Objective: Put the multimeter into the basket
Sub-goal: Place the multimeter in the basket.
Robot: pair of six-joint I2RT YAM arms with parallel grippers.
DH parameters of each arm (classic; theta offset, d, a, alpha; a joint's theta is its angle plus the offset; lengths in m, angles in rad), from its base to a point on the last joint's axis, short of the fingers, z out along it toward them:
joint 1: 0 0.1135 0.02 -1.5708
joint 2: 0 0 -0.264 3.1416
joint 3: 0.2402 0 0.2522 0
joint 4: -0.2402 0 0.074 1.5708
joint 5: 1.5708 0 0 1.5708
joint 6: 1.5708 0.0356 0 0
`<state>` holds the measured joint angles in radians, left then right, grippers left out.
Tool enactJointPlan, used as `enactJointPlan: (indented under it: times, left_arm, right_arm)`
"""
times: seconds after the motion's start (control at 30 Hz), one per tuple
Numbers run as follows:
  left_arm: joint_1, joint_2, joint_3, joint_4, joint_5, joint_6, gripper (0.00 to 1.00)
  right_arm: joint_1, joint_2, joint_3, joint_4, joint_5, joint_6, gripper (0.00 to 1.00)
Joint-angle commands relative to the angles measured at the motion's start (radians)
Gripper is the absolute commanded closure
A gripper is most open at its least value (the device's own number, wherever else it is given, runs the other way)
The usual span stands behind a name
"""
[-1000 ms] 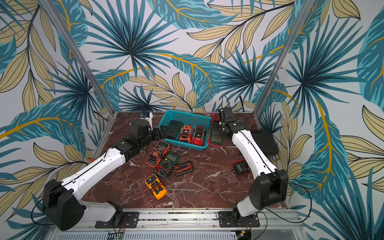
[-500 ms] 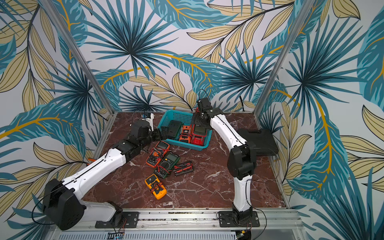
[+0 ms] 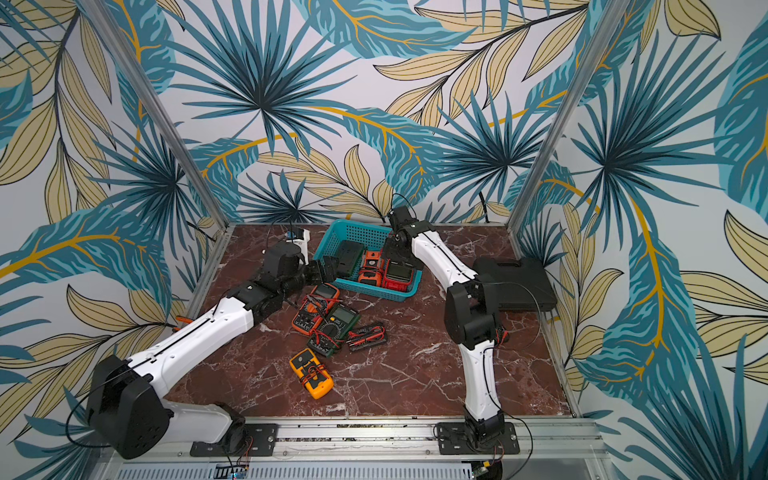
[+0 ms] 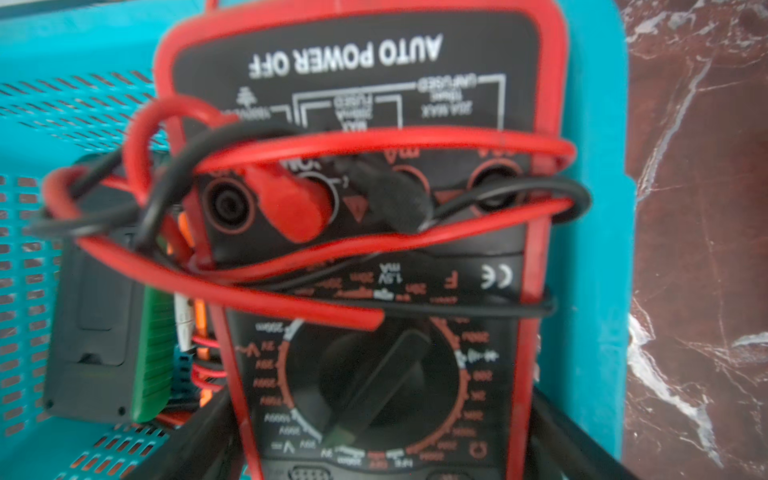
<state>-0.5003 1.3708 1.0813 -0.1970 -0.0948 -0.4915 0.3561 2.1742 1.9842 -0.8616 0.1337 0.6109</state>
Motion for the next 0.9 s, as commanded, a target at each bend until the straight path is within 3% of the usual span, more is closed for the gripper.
enactJointPlan:
  times: [0.0, 0.27, 0.47, 0.87]
  left_arm:
    - [0.005, 0.01, -0.024, 0.023, 0.001, -0.007, 0.0]
    - [0.004, 0.005, -0.023, 0.012, -0.008, -0.004, 0.0]
    - [0.005, 0.005, -0.022, 0.003, -0.009, 0.001, 0.0]
    - [0.006, -0.007, -0.017, -0.015, -0.033, 0.011, 0.0]
  right_arm:
    - [0.006, 0.016, 0.025, 0.008, 0.031, 0.025, 0.62]
    - [0.004, 0.069, 0.033, 0.005, 0.044, 0.031, 0.42]
    - [-0.004, 0.093, 0.048, -0.009, 0.008, 0.029, 0.01]
    - [-0.002, -0.038, 0.005, -0.035, 0.068, 0.012, 0.0]
